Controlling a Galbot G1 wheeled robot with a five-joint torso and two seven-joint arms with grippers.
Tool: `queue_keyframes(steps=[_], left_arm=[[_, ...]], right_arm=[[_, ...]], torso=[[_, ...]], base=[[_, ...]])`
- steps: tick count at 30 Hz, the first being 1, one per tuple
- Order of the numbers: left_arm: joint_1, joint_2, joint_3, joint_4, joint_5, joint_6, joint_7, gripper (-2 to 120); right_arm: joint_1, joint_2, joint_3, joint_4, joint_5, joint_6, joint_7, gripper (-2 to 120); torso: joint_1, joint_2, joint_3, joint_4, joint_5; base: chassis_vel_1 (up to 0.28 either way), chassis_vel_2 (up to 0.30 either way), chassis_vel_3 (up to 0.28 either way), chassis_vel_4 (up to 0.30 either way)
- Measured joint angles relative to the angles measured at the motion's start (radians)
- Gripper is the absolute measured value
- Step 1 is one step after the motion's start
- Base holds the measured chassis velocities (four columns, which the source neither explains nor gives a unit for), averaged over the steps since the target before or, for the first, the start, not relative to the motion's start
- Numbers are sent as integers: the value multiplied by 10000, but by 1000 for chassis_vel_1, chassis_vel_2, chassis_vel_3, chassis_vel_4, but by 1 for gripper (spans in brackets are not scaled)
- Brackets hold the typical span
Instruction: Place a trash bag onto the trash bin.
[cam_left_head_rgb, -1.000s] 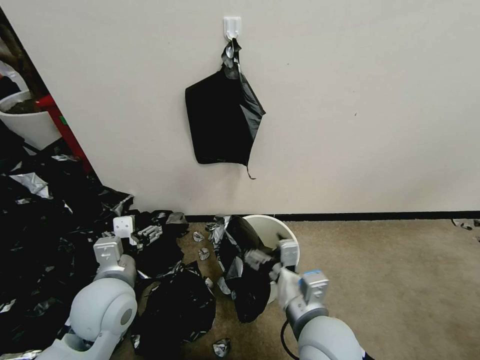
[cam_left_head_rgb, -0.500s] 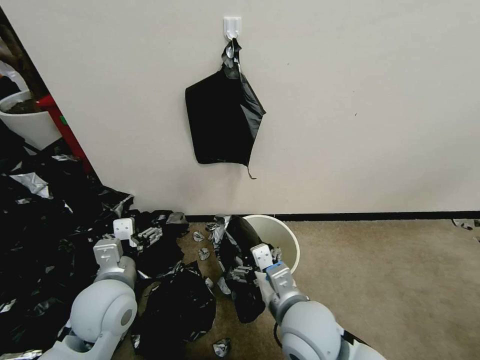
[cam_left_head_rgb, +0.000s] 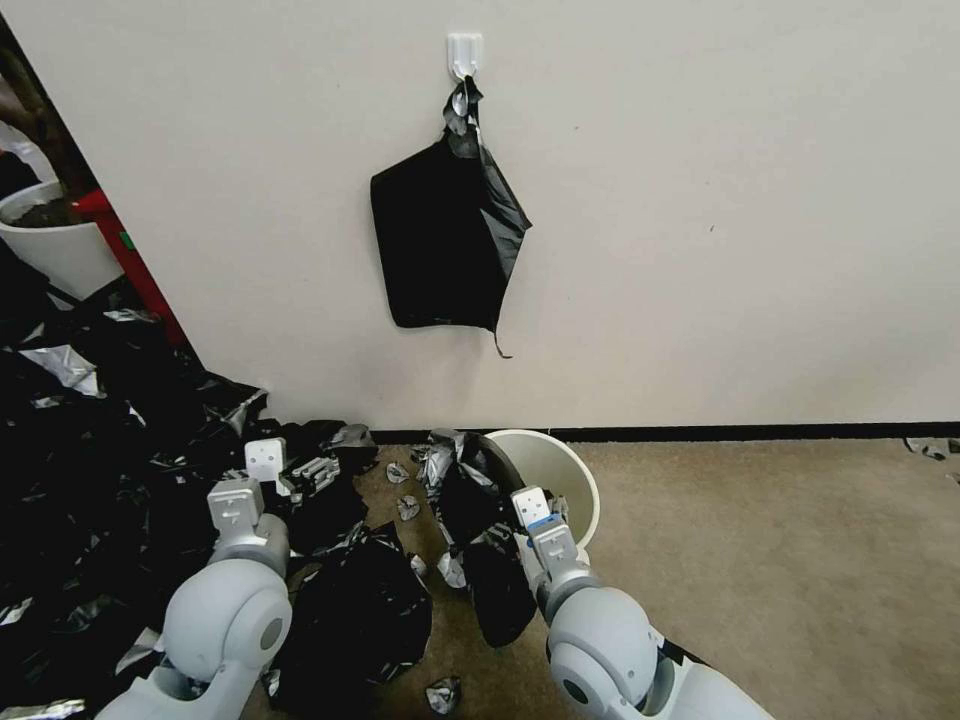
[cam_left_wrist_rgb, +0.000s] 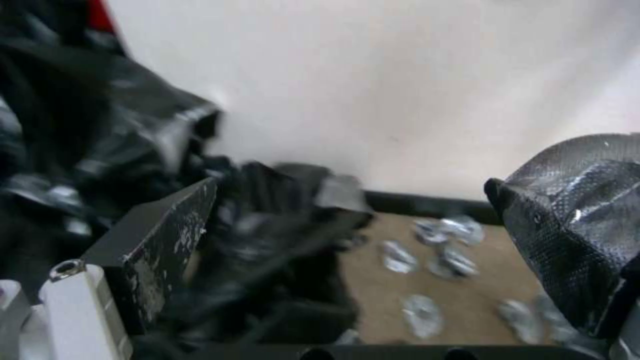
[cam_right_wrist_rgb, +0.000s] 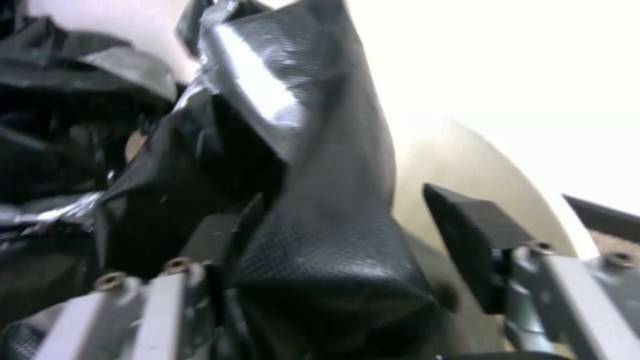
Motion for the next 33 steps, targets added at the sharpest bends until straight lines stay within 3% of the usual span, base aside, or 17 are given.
queue_keyframes(steps=[7, 10, 18, 26, 29, 33], left_arm=[[-110, -460, 811, 429, -976, -168, 744, 100], [-328, -983, 1328, 874, -1669, 234, 1075, 100], [-994, -1853, 1833, 1534, -2245, 653, 1185, 100], [-1363, -2500, 2204, 2183, -2157, 938, 872, 99], [-1422, -2733, 2284, 2493, -2020, 940, 772, 92], [-1570, -2993, 2385, 3091, -1954, 1048, 325, 73]], right_arm=[[-20, 7, 157, -245, -144, 410, -77, 39], [-79, 14, 324, -381, -181, 609, -91, 26], [-268, -17, 494, -481, -449, 1173, -313, 0], [-289, 97, 427, -553, -479, 1264, -343, 0], [-264, 113, 426, -569, -480, 1273, -343, 0], [-237, 154, 430, -573, -470, 1287, -343, 0]], torso=[[0, 0, 0, 0, 1], [0, 0, 0, 0, 1], [1, 0, 0, -1, 1], [0, 0, 0, 0, 2], [1, 0, 0, 0, 0], [1, 0, 0, 0, 0]], base=[[0, 0, 0, 0], [0, 0, 0, 0], [0, 0, 0, 0], [0, 0, 0, 0], [0, 0, 0, 0], [0, 0, 0, 0]])
